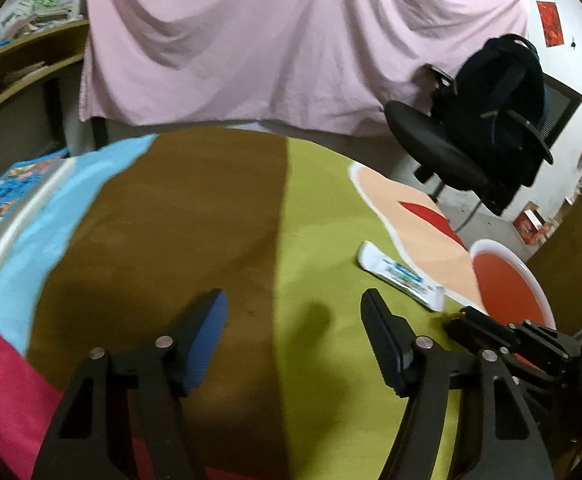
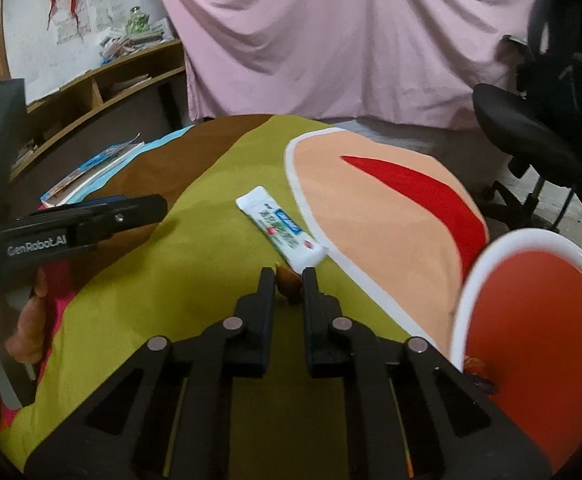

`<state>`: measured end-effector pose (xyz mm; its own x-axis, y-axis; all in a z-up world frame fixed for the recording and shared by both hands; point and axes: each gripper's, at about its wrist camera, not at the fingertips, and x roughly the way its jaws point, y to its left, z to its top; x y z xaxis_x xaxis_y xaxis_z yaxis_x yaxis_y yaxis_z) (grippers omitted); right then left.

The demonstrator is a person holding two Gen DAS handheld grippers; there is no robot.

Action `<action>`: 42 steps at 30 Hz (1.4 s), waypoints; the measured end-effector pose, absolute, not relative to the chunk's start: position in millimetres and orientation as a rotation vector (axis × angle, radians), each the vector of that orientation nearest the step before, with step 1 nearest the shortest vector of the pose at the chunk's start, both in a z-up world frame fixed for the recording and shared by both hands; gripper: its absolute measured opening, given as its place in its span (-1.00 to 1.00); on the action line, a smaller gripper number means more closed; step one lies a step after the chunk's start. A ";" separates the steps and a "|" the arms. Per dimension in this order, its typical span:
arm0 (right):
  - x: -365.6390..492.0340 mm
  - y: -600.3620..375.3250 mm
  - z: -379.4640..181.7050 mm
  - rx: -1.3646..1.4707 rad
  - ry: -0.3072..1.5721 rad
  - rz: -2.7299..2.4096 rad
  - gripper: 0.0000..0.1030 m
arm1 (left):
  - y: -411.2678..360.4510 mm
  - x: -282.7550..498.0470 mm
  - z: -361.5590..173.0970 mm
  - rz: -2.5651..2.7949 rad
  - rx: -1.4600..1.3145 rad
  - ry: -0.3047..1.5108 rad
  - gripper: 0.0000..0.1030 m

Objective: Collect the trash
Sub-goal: 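Grasp the white toothpaste tube with the left gripper while the right grasps the brown nut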

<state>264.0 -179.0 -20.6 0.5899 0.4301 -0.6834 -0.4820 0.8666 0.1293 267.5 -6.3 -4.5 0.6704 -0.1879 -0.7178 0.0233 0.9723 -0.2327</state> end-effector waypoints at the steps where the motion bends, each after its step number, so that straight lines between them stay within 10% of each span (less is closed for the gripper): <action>1: 264.3 -182.5 -21.3 -0.064 0.779 0.532 -0.17 | -10.8 270.1 -4.7 -0.129 -0.214 0.837 0.11; 42: 273.6 -274.7 -14.7 0.159 0.697 0.375 -0.18 | -110.9 336.1 -15.0 -0.010 -0.166 0.991 -0.34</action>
<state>273.6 -274.7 -14.7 0.7032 0.3882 -0.5956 -0.2834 0.9214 0.2660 336.1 -110.9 -15.0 0.5486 -0.0841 -0.8319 -0.0669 0.9873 -0.1439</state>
